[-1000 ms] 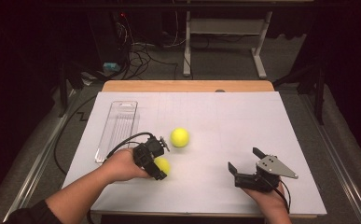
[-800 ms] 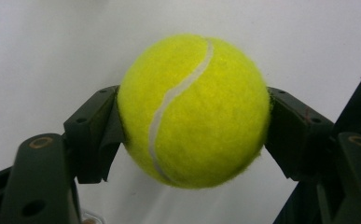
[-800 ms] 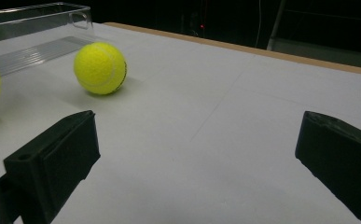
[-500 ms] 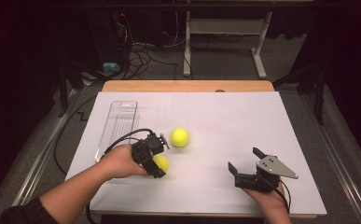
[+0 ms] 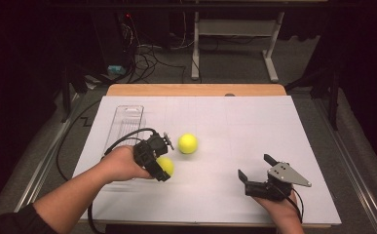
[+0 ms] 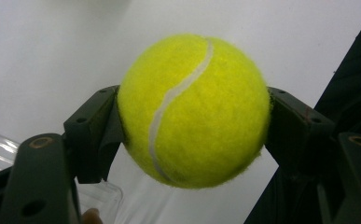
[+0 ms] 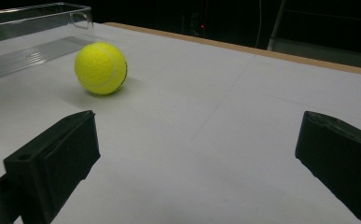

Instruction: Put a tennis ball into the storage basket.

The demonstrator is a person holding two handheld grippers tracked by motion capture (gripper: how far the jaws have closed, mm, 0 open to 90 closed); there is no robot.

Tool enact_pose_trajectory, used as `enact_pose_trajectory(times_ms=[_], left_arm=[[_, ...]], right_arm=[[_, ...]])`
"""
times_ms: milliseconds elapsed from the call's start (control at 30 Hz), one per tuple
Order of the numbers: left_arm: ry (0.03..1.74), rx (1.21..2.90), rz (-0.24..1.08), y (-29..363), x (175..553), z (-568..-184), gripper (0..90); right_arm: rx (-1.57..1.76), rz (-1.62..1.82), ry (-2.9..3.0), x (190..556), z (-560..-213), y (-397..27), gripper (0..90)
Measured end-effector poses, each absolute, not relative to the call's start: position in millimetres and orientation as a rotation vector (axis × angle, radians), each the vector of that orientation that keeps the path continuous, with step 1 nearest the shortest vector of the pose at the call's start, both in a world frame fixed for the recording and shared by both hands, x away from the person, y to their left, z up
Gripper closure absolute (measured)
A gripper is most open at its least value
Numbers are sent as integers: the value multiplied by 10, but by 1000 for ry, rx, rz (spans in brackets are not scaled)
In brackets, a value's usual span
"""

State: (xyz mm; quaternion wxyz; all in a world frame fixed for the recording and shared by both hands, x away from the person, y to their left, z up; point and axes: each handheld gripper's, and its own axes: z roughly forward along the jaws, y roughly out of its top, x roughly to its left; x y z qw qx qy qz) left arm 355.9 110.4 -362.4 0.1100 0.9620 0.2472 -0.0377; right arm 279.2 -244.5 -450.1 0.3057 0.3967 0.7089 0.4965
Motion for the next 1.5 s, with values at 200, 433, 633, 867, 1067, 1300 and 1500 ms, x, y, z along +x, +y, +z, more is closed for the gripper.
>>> enact_pose_trajectory(times_ms=[200,433,633,867,1067,1300,1500], left_arm=[[726,2832,-112,1139,3568,-3530,268],[728,2826,-109,1173,3590,-3412,268],[727,2828,-103,1193,3605,-3317,268],[738,2831,-107,1232,3642,-3236,268],[771,2826,-115,1295,3698,-3222,268],[823,2816,-115,1406,3769,-3217,268],[870,2812,-111,1515,3820,-3219,268]], right_arm=[[1050,1315,1877,2792,-4502,-2443,0],[1050,1315,1876,2792,-4501,-2445,0],[1051,1317,1876,2791,-4501,-2446,0],[1052,1317,1876,2791,-4501,-2445,0],[1052,1317,1877,2790,-4502,-2446,0],[1054,1316,1877,2789,-4503,-2447,0],[1053,1315,1877,2789,-4503,-2445,0]])
